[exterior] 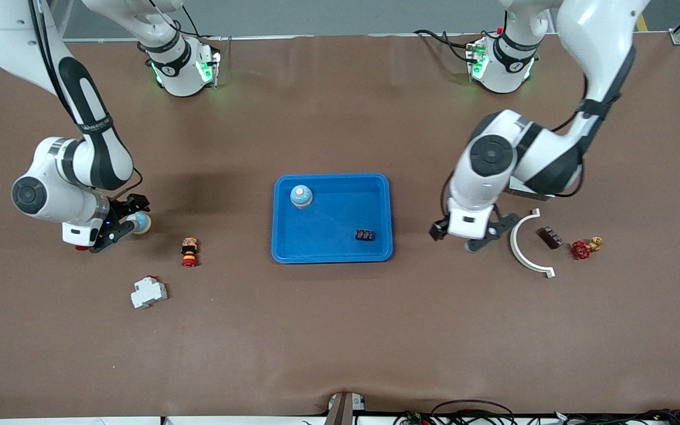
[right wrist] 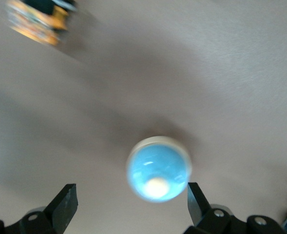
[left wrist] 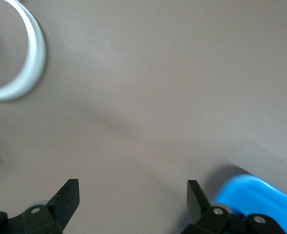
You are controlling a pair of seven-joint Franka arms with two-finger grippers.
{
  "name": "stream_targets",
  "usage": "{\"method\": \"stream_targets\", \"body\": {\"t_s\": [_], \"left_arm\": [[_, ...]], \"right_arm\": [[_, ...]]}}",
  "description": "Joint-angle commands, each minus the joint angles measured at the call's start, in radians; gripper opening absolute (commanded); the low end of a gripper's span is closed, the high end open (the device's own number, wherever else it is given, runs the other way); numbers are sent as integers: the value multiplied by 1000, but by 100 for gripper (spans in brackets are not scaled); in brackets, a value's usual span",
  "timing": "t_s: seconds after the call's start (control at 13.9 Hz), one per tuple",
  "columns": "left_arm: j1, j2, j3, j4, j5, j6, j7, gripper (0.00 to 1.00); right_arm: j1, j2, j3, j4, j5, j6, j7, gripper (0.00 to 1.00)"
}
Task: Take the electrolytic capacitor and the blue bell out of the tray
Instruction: 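Grasp the second capacitor with the left gripper while the right gripper grasps the bell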
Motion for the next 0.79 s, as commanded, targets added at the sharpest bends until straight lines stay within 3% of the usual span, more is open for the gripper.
{"method": "stream_targets", "body": {"t_s": [0.0, 0.29, 0.72], "left_arm": [[-94, 119, 1, 132, 6, -12, -187, 96], [-241, 266, 39, 284, 24, -9, -541, 90], [-371, 329, 153, 288, 21, 121, -844, 82]], "right_arm": [[122, -49, 2, 123, 35, -230, 289, 100], [350, -101, 2, 150, 82, -254, 763, 100], [630, -54, 2, 151, 133, -49, 1243, 100]]}}
